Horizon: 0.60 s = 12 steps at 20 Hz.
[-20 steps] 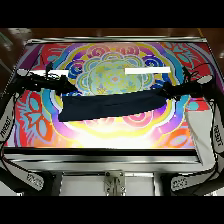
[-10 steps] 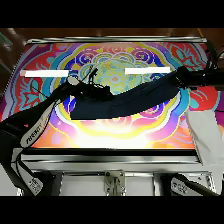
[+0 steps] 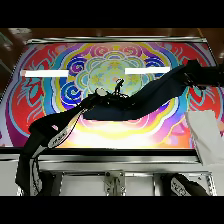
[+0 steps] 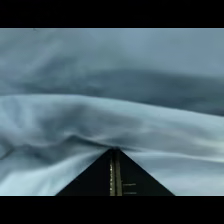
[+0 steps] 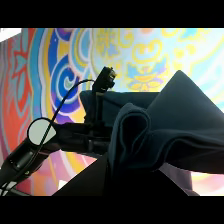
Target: Fold the shirts.
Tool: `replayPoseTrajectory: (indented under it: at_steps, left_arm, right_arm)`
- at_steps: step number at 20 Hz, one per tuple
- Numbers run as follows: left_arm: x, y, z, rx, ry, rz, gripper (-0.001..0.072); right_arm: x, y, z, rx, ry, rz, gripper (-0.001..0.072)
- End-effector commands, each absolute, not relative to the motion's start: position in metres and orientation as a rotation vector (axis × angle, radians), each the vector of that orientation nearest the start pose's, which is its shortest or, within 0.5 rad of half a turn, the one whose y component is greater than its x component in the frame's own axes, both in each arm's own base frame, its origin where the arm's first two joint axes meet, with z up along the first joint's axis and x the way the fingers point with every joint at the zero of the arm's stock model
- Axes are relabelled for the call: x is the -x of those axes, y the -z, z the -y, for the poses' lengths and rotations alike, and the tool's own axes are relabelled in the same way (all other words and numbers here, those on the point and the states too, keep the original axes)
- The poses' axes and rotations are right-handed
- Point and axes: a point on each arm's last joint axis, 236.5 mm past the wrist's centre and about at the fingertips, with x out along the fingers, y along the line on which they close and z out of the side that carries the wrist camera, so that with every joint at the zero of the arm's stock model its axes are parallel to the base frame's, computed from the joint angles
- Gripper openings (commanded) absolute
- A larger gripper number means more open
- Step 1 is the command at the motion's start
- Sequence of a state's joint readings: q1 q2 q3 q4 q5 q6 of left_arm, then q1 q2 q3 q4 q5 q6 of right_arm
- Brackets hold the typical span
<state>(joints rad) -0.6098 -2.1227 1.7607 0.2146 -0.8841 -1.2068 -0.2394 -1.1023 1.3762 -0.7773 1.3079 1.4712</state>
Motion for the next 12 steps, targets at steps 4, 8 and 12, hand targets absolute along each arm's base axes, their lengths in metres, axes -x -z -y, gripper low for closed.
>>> replayPoseTrajectory:
  at_steps: [4, 8, 12]
  left_arm:
    - [-0.437, 0.010, 0.394, 0.442, 0.965, -1.254, 0.0035]
    - [-0.480, -0.059, 0.244, 0.282, 0.711, -1.166, 0.0036]
    - [-0.488, -0.180, 0.124, 0.341, 0.522, -0.909, 0.0037]
  right_arm:
    - [-0.404, -0.220, -0.102, -0.594, -0.452, -0.801, 0.0070]
    - [-0.430, -0.192, -0.183, -0.576, -0.562, -0.824, 0.0071]
    - [-0.445, -0.131, -0.299, -0.571, -0.652, -0.857, 0.0071]
